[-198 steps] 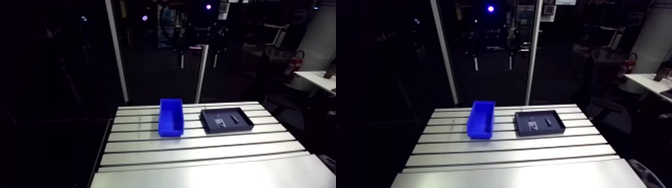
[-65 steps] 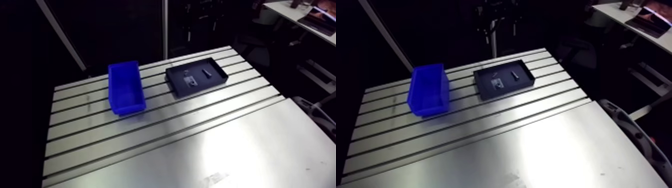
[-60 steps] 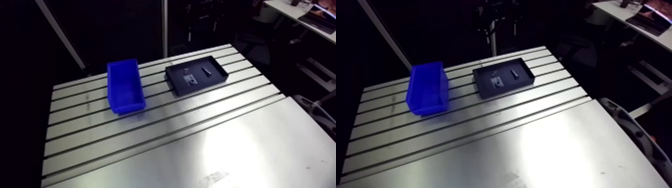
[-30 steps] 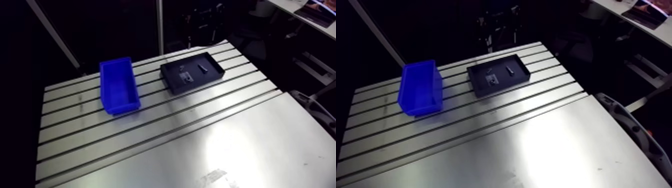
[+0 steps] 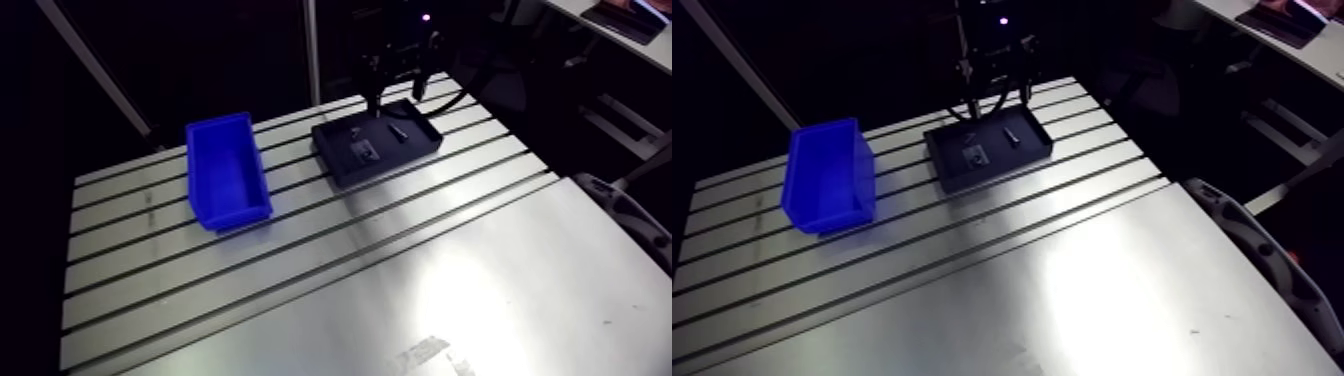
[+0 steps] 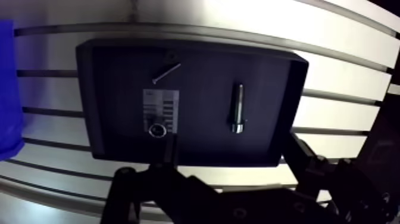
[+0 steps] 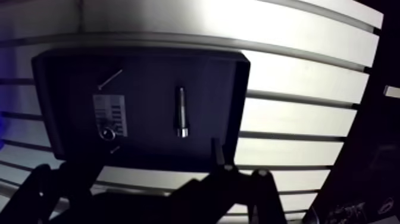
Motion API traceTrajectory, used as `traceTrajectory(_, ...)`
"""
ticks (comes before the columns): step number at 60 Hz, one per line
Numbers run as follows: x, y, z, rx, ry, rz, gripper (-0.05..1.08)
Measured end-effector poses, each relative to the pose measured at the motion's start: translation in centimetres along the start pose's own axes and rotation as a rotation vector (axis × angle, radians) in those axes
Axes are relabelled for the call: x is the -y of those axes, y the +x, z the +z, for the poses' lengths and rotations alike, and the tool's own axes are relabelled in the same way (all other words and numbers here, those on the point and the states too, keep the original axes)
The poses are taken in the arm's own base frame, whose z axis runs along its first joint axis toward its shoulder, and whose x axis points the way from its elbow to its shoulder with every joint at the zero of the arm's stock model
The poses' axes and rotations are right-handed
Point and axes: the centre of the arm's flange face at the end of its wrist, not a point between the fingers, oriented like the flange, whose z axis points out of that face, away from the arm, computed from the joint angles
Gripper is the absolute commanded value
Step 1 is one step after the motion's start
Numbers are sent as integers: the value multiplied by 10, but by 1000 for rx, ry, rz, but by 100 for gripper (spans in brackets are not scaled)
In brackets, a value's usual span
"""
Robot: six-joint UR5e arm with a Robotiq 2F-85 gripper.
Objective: Pick up the M10 bolt from the tray and put it into the blue bin.
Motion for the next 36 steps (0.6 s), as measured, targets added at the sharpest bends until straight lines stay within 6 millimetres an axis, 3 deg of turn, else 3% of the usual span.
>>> traceTrajectory(12, -1, -1, 12, 15, 11, 3, 25)
traceTrajectory(36, -6, 5, 31, 6, 8, 5, 32)
